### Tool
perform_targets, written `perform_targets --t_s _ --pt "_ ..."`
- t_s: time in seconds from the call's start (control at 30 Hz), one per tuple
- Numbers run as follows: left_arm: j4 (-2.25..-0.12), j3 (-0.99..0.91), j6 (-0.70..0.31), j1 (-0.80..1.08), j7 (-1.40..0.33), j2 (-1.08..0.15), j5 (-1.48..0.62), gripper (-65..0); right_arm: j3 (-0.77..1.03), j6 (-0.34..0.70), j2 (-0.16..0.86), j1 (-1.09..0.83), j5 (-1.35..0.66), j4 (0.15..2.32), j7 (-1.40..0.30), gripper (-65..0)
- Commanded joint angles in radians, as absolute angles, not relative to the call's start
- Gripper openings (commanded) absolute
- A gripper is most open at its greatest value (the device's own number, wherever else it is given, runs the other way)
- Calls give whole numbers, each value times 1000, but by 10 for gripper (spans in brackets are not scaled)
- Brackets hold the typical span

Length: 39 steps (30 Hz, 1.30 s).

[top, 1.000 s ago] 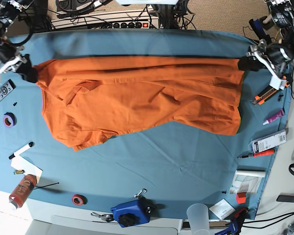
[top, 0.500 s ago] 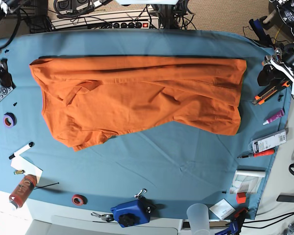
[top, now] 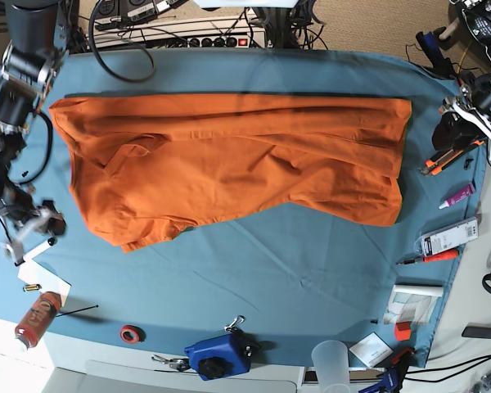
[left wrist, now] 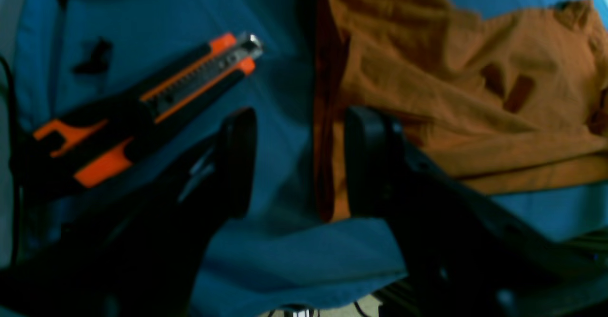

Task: Layout the t-shirt on the table in an organized manner, then fold the t-shirt properly
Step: 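Grasp the shirt's hem corner with the right gripper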

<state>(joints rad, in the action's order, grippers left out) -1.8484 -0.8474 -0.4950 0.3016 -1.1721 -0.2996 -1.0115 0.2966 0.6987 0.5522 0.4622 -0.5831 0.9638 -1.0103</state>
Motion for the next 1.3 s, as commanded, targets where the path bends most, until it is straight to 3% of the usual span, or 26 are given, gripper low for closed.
perform_targets --t_s 0.0,0.33,0.53,0.57,0.67,0.77,1.27 --pt "-1865 -853 -499 296 -1151 -315 -1033 -343 268 698 572 520 -572 955 -966 -454" --pt "-1865 -853 -499 271 -1151 -313 -1033 -343 -73 659 461 593 -360 822 -881 -454" --pt "-1865 -853 -499 269 -1151 -313 -1033 -343 -125 631 440 593 -320 812 -885 -456" --pt "-1865 -853 -499 269 -1151 -313 -1033 -343 -123 630 441 593 -320 812 -899 -483" --pt "-1865 -853 -499 269 -1151 -313 -1033 -343 -123 583 441 593 -319 812 -985 -646" --pt "-1865 -853 -499 268 -1151 -313 -1033 -343 -122 570 450 588 -312 827 -1048 -650" --pt "-1865 -853 -499 269 -1151 -313 -1033 -343 -122 502 496 247 -293 1391 -1135 -650"
